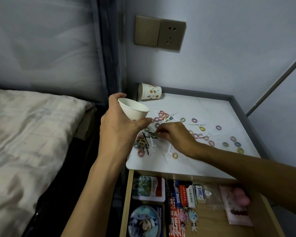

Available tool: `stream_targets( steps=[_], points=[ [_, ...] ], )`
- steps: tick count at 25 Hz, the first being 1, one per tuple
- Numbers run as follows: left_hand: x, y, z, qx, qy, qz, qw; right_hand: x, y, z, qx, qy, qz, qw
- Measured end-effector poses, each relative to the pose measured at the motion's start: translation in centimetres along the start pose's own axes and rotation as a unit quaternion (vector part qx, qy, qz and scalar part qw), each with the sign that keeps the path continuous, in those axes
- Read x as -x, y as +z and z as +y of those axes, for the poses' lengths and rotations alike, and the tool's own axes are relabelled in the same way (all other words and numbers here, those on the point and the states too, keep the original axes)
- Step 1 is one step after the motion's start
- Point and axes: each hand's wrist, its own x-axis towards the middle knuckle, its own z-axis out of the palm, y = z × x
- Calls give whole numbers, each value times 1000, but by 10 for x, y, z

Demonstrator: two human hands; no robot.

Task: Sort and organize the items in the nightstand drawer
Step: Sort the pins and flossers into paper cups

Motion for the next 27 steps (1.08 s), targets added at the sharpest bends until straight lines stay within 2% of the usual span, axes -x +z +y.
stream_targets(
  steps=[7,16,21,27],
  points=[
    [1,-2,0,1,2,-3,1000,-2,20,-11,36,-1,36,999],
    [2,-5,1,10,-2,-3,1000,6,20,4,248,-2,24,968],
    [1,-3,-1,9,7,-7,1000,6,-9,10,228,20,13,973],
    [2,3,1,9,4,-14,1000,-1,-58,12,180,59,-62,980]
  ],
)
